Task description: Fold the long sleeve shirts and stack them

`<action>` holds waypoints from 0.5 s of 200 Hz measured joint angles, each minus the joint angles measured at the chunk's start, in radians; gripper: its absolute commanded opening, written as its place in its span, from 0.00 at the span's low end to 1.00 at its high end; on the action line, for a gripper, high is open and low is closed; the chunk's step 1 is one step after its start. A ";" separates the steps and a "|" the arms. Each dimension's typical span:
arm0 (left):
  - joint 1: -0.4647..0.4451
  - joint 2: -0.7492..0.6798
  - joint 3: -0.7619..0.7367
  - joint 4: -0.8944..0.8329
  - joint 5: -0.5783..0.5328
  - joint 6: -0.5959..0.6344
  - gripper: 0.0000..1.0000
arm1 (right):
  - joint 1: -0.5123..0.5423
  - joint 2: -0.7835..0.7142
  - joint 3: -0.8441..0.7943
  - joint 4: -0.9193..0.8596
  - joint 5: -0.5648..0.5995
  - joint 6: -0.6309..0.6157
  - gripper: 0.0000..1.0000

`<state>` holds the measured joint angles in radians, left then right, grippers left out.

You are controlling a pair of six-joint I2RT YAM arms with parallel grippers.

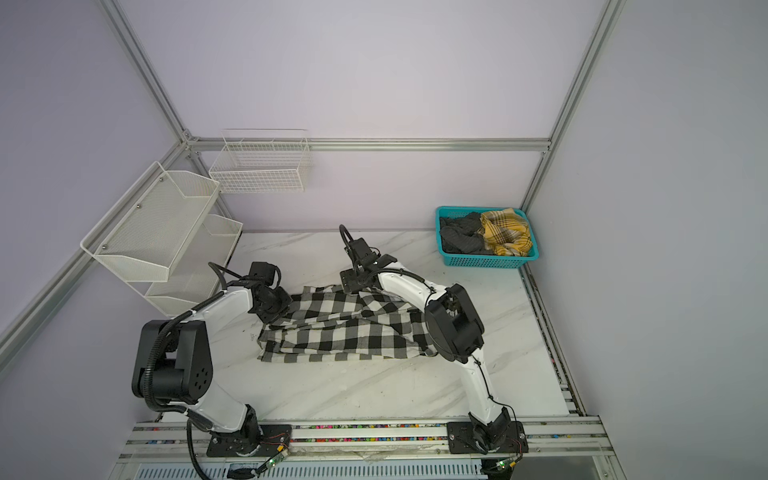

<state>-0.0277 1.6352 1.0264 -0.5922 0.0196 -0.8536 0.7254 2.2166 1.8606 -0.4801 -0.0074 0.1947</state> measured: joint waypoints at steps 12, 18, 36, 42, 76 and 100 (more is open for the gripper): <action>0.000 0.010 0.000 0.000 0.004 0.000 0.03 | 0.003 0.068 0.063 -0.029 0.005 -0.003 0.82; 0.000 0.014 0.000 0.000 0.005 0.000 0.02 | 0.003 0.097 0.093 -0.043 0.011 -0.003 0.82; 0.000 0.021 0.000 0.002 0.006 0.000 0.00 | -0.003 0.174 0.178 -0.082 0.032 -0.002 0.76; 0.000 0.023 0.000 0.002 0.006 0.000 0.00 | -0.003 0.195 0.203 -0.092 0.042 0.000 0.72; 0.000 0.045 -0.008 0.016 0.003 0.000 0.00 | -0.007 0.259 0.280 -0.126 0.083 0.003 0.02; 0.000 0.069 -0.034 0.037 0.002 0.000 0.00 | -0.010 0.255 0.284 -0.138 0.117 0.006 0.00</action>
<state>-0.0277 1.7046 0.9920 -0.5552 0.0212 -0.8539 0.7158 2.4714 2.1448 -0.6186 0.1097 0.2005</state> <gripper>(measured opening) 0.047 0.048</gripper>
